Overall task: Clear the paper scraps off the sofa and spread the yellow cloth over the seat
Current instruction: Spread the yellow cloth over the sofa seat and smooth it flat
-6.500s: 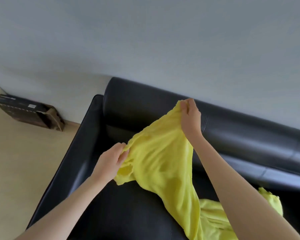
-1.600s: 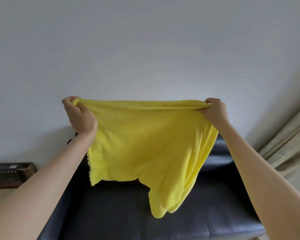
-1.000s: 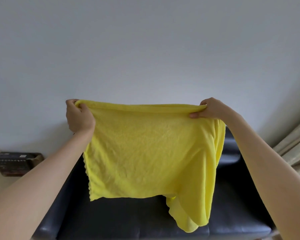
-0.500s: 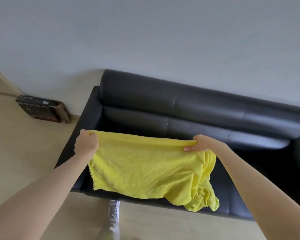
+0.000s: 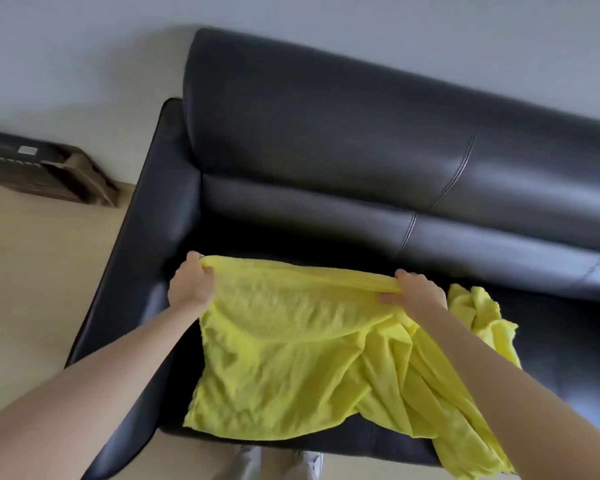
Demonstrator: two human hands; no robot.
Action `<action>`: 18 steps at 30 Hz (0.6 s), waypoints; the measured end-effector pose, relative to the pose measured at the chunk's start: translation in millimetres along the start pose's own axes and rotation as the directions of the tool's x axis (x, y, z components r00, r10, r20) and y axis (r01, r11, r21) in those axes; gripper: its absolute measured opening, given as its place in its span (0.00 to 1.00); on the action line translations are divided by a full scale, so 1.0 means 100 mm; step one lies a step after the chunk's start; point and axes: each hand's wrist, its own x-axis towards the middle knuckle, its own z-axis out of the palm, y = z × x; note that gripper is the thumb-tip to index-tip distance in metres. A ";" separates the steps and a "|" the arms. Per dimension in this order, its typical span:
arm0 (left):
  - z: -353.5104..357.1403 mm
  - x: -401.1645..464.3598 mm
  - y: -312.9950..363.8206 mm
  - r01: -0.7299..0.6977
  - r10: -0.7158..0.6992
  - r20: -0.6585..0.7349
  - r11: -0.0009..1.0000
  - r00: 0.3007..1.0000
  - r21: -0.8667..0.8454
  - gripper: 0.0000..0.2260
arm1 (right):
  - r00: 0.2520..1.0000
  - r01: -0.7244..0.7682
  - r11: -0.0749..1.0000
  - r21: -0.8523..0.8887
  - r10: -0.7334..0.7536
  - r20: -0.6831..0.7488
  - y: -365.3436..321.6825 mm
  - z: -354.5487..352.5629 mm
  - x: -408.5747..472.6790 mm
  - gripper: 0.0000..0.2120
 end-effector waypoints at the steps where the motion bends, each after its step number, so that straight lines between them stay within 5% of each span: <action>1: 0.17 0.16 -0.01 -0.022 0.022 -0.003 1.000 1.000 -0.009 0.12 | 1.000 0.012 1.000 -0.014 -0.012 -0.023 -0.01 0.17 0.14 0.22; 8: 0.93 0.95 -0.10 -0.142 0.142 -0.060 0.990 0.988 0.014 0.13 | 0.969 -0.020 0.998 -0.066 0.003 -0.247 -0.08 0.95 0.78 0.15; 12: 1.14 1.12 -0.12 -0.229 0.226 -0.192 0.973 0.955 0.007 0.19 | 0.869 -0.031 0.999 -0.016 0.019 -0.495 -0.22 1.19 0.94 0.21; 15: 1.35 0.86 -0.28 -0.304 0.318 -0.182 0.948 0.931 0.099 0.27 | 0.822 0.103 0.990 -0.092 -0.137 -0.552 -0.44 1.45 0.82 0.27; 18: 1.64 0.29 -0.58 -0.402 0.414 0.005 0.882 0.910 0.245 0.32 | 0.807 0.339 0.919 -0.202 -0.394 -0.439 -0.77 1.77 0.59 0.30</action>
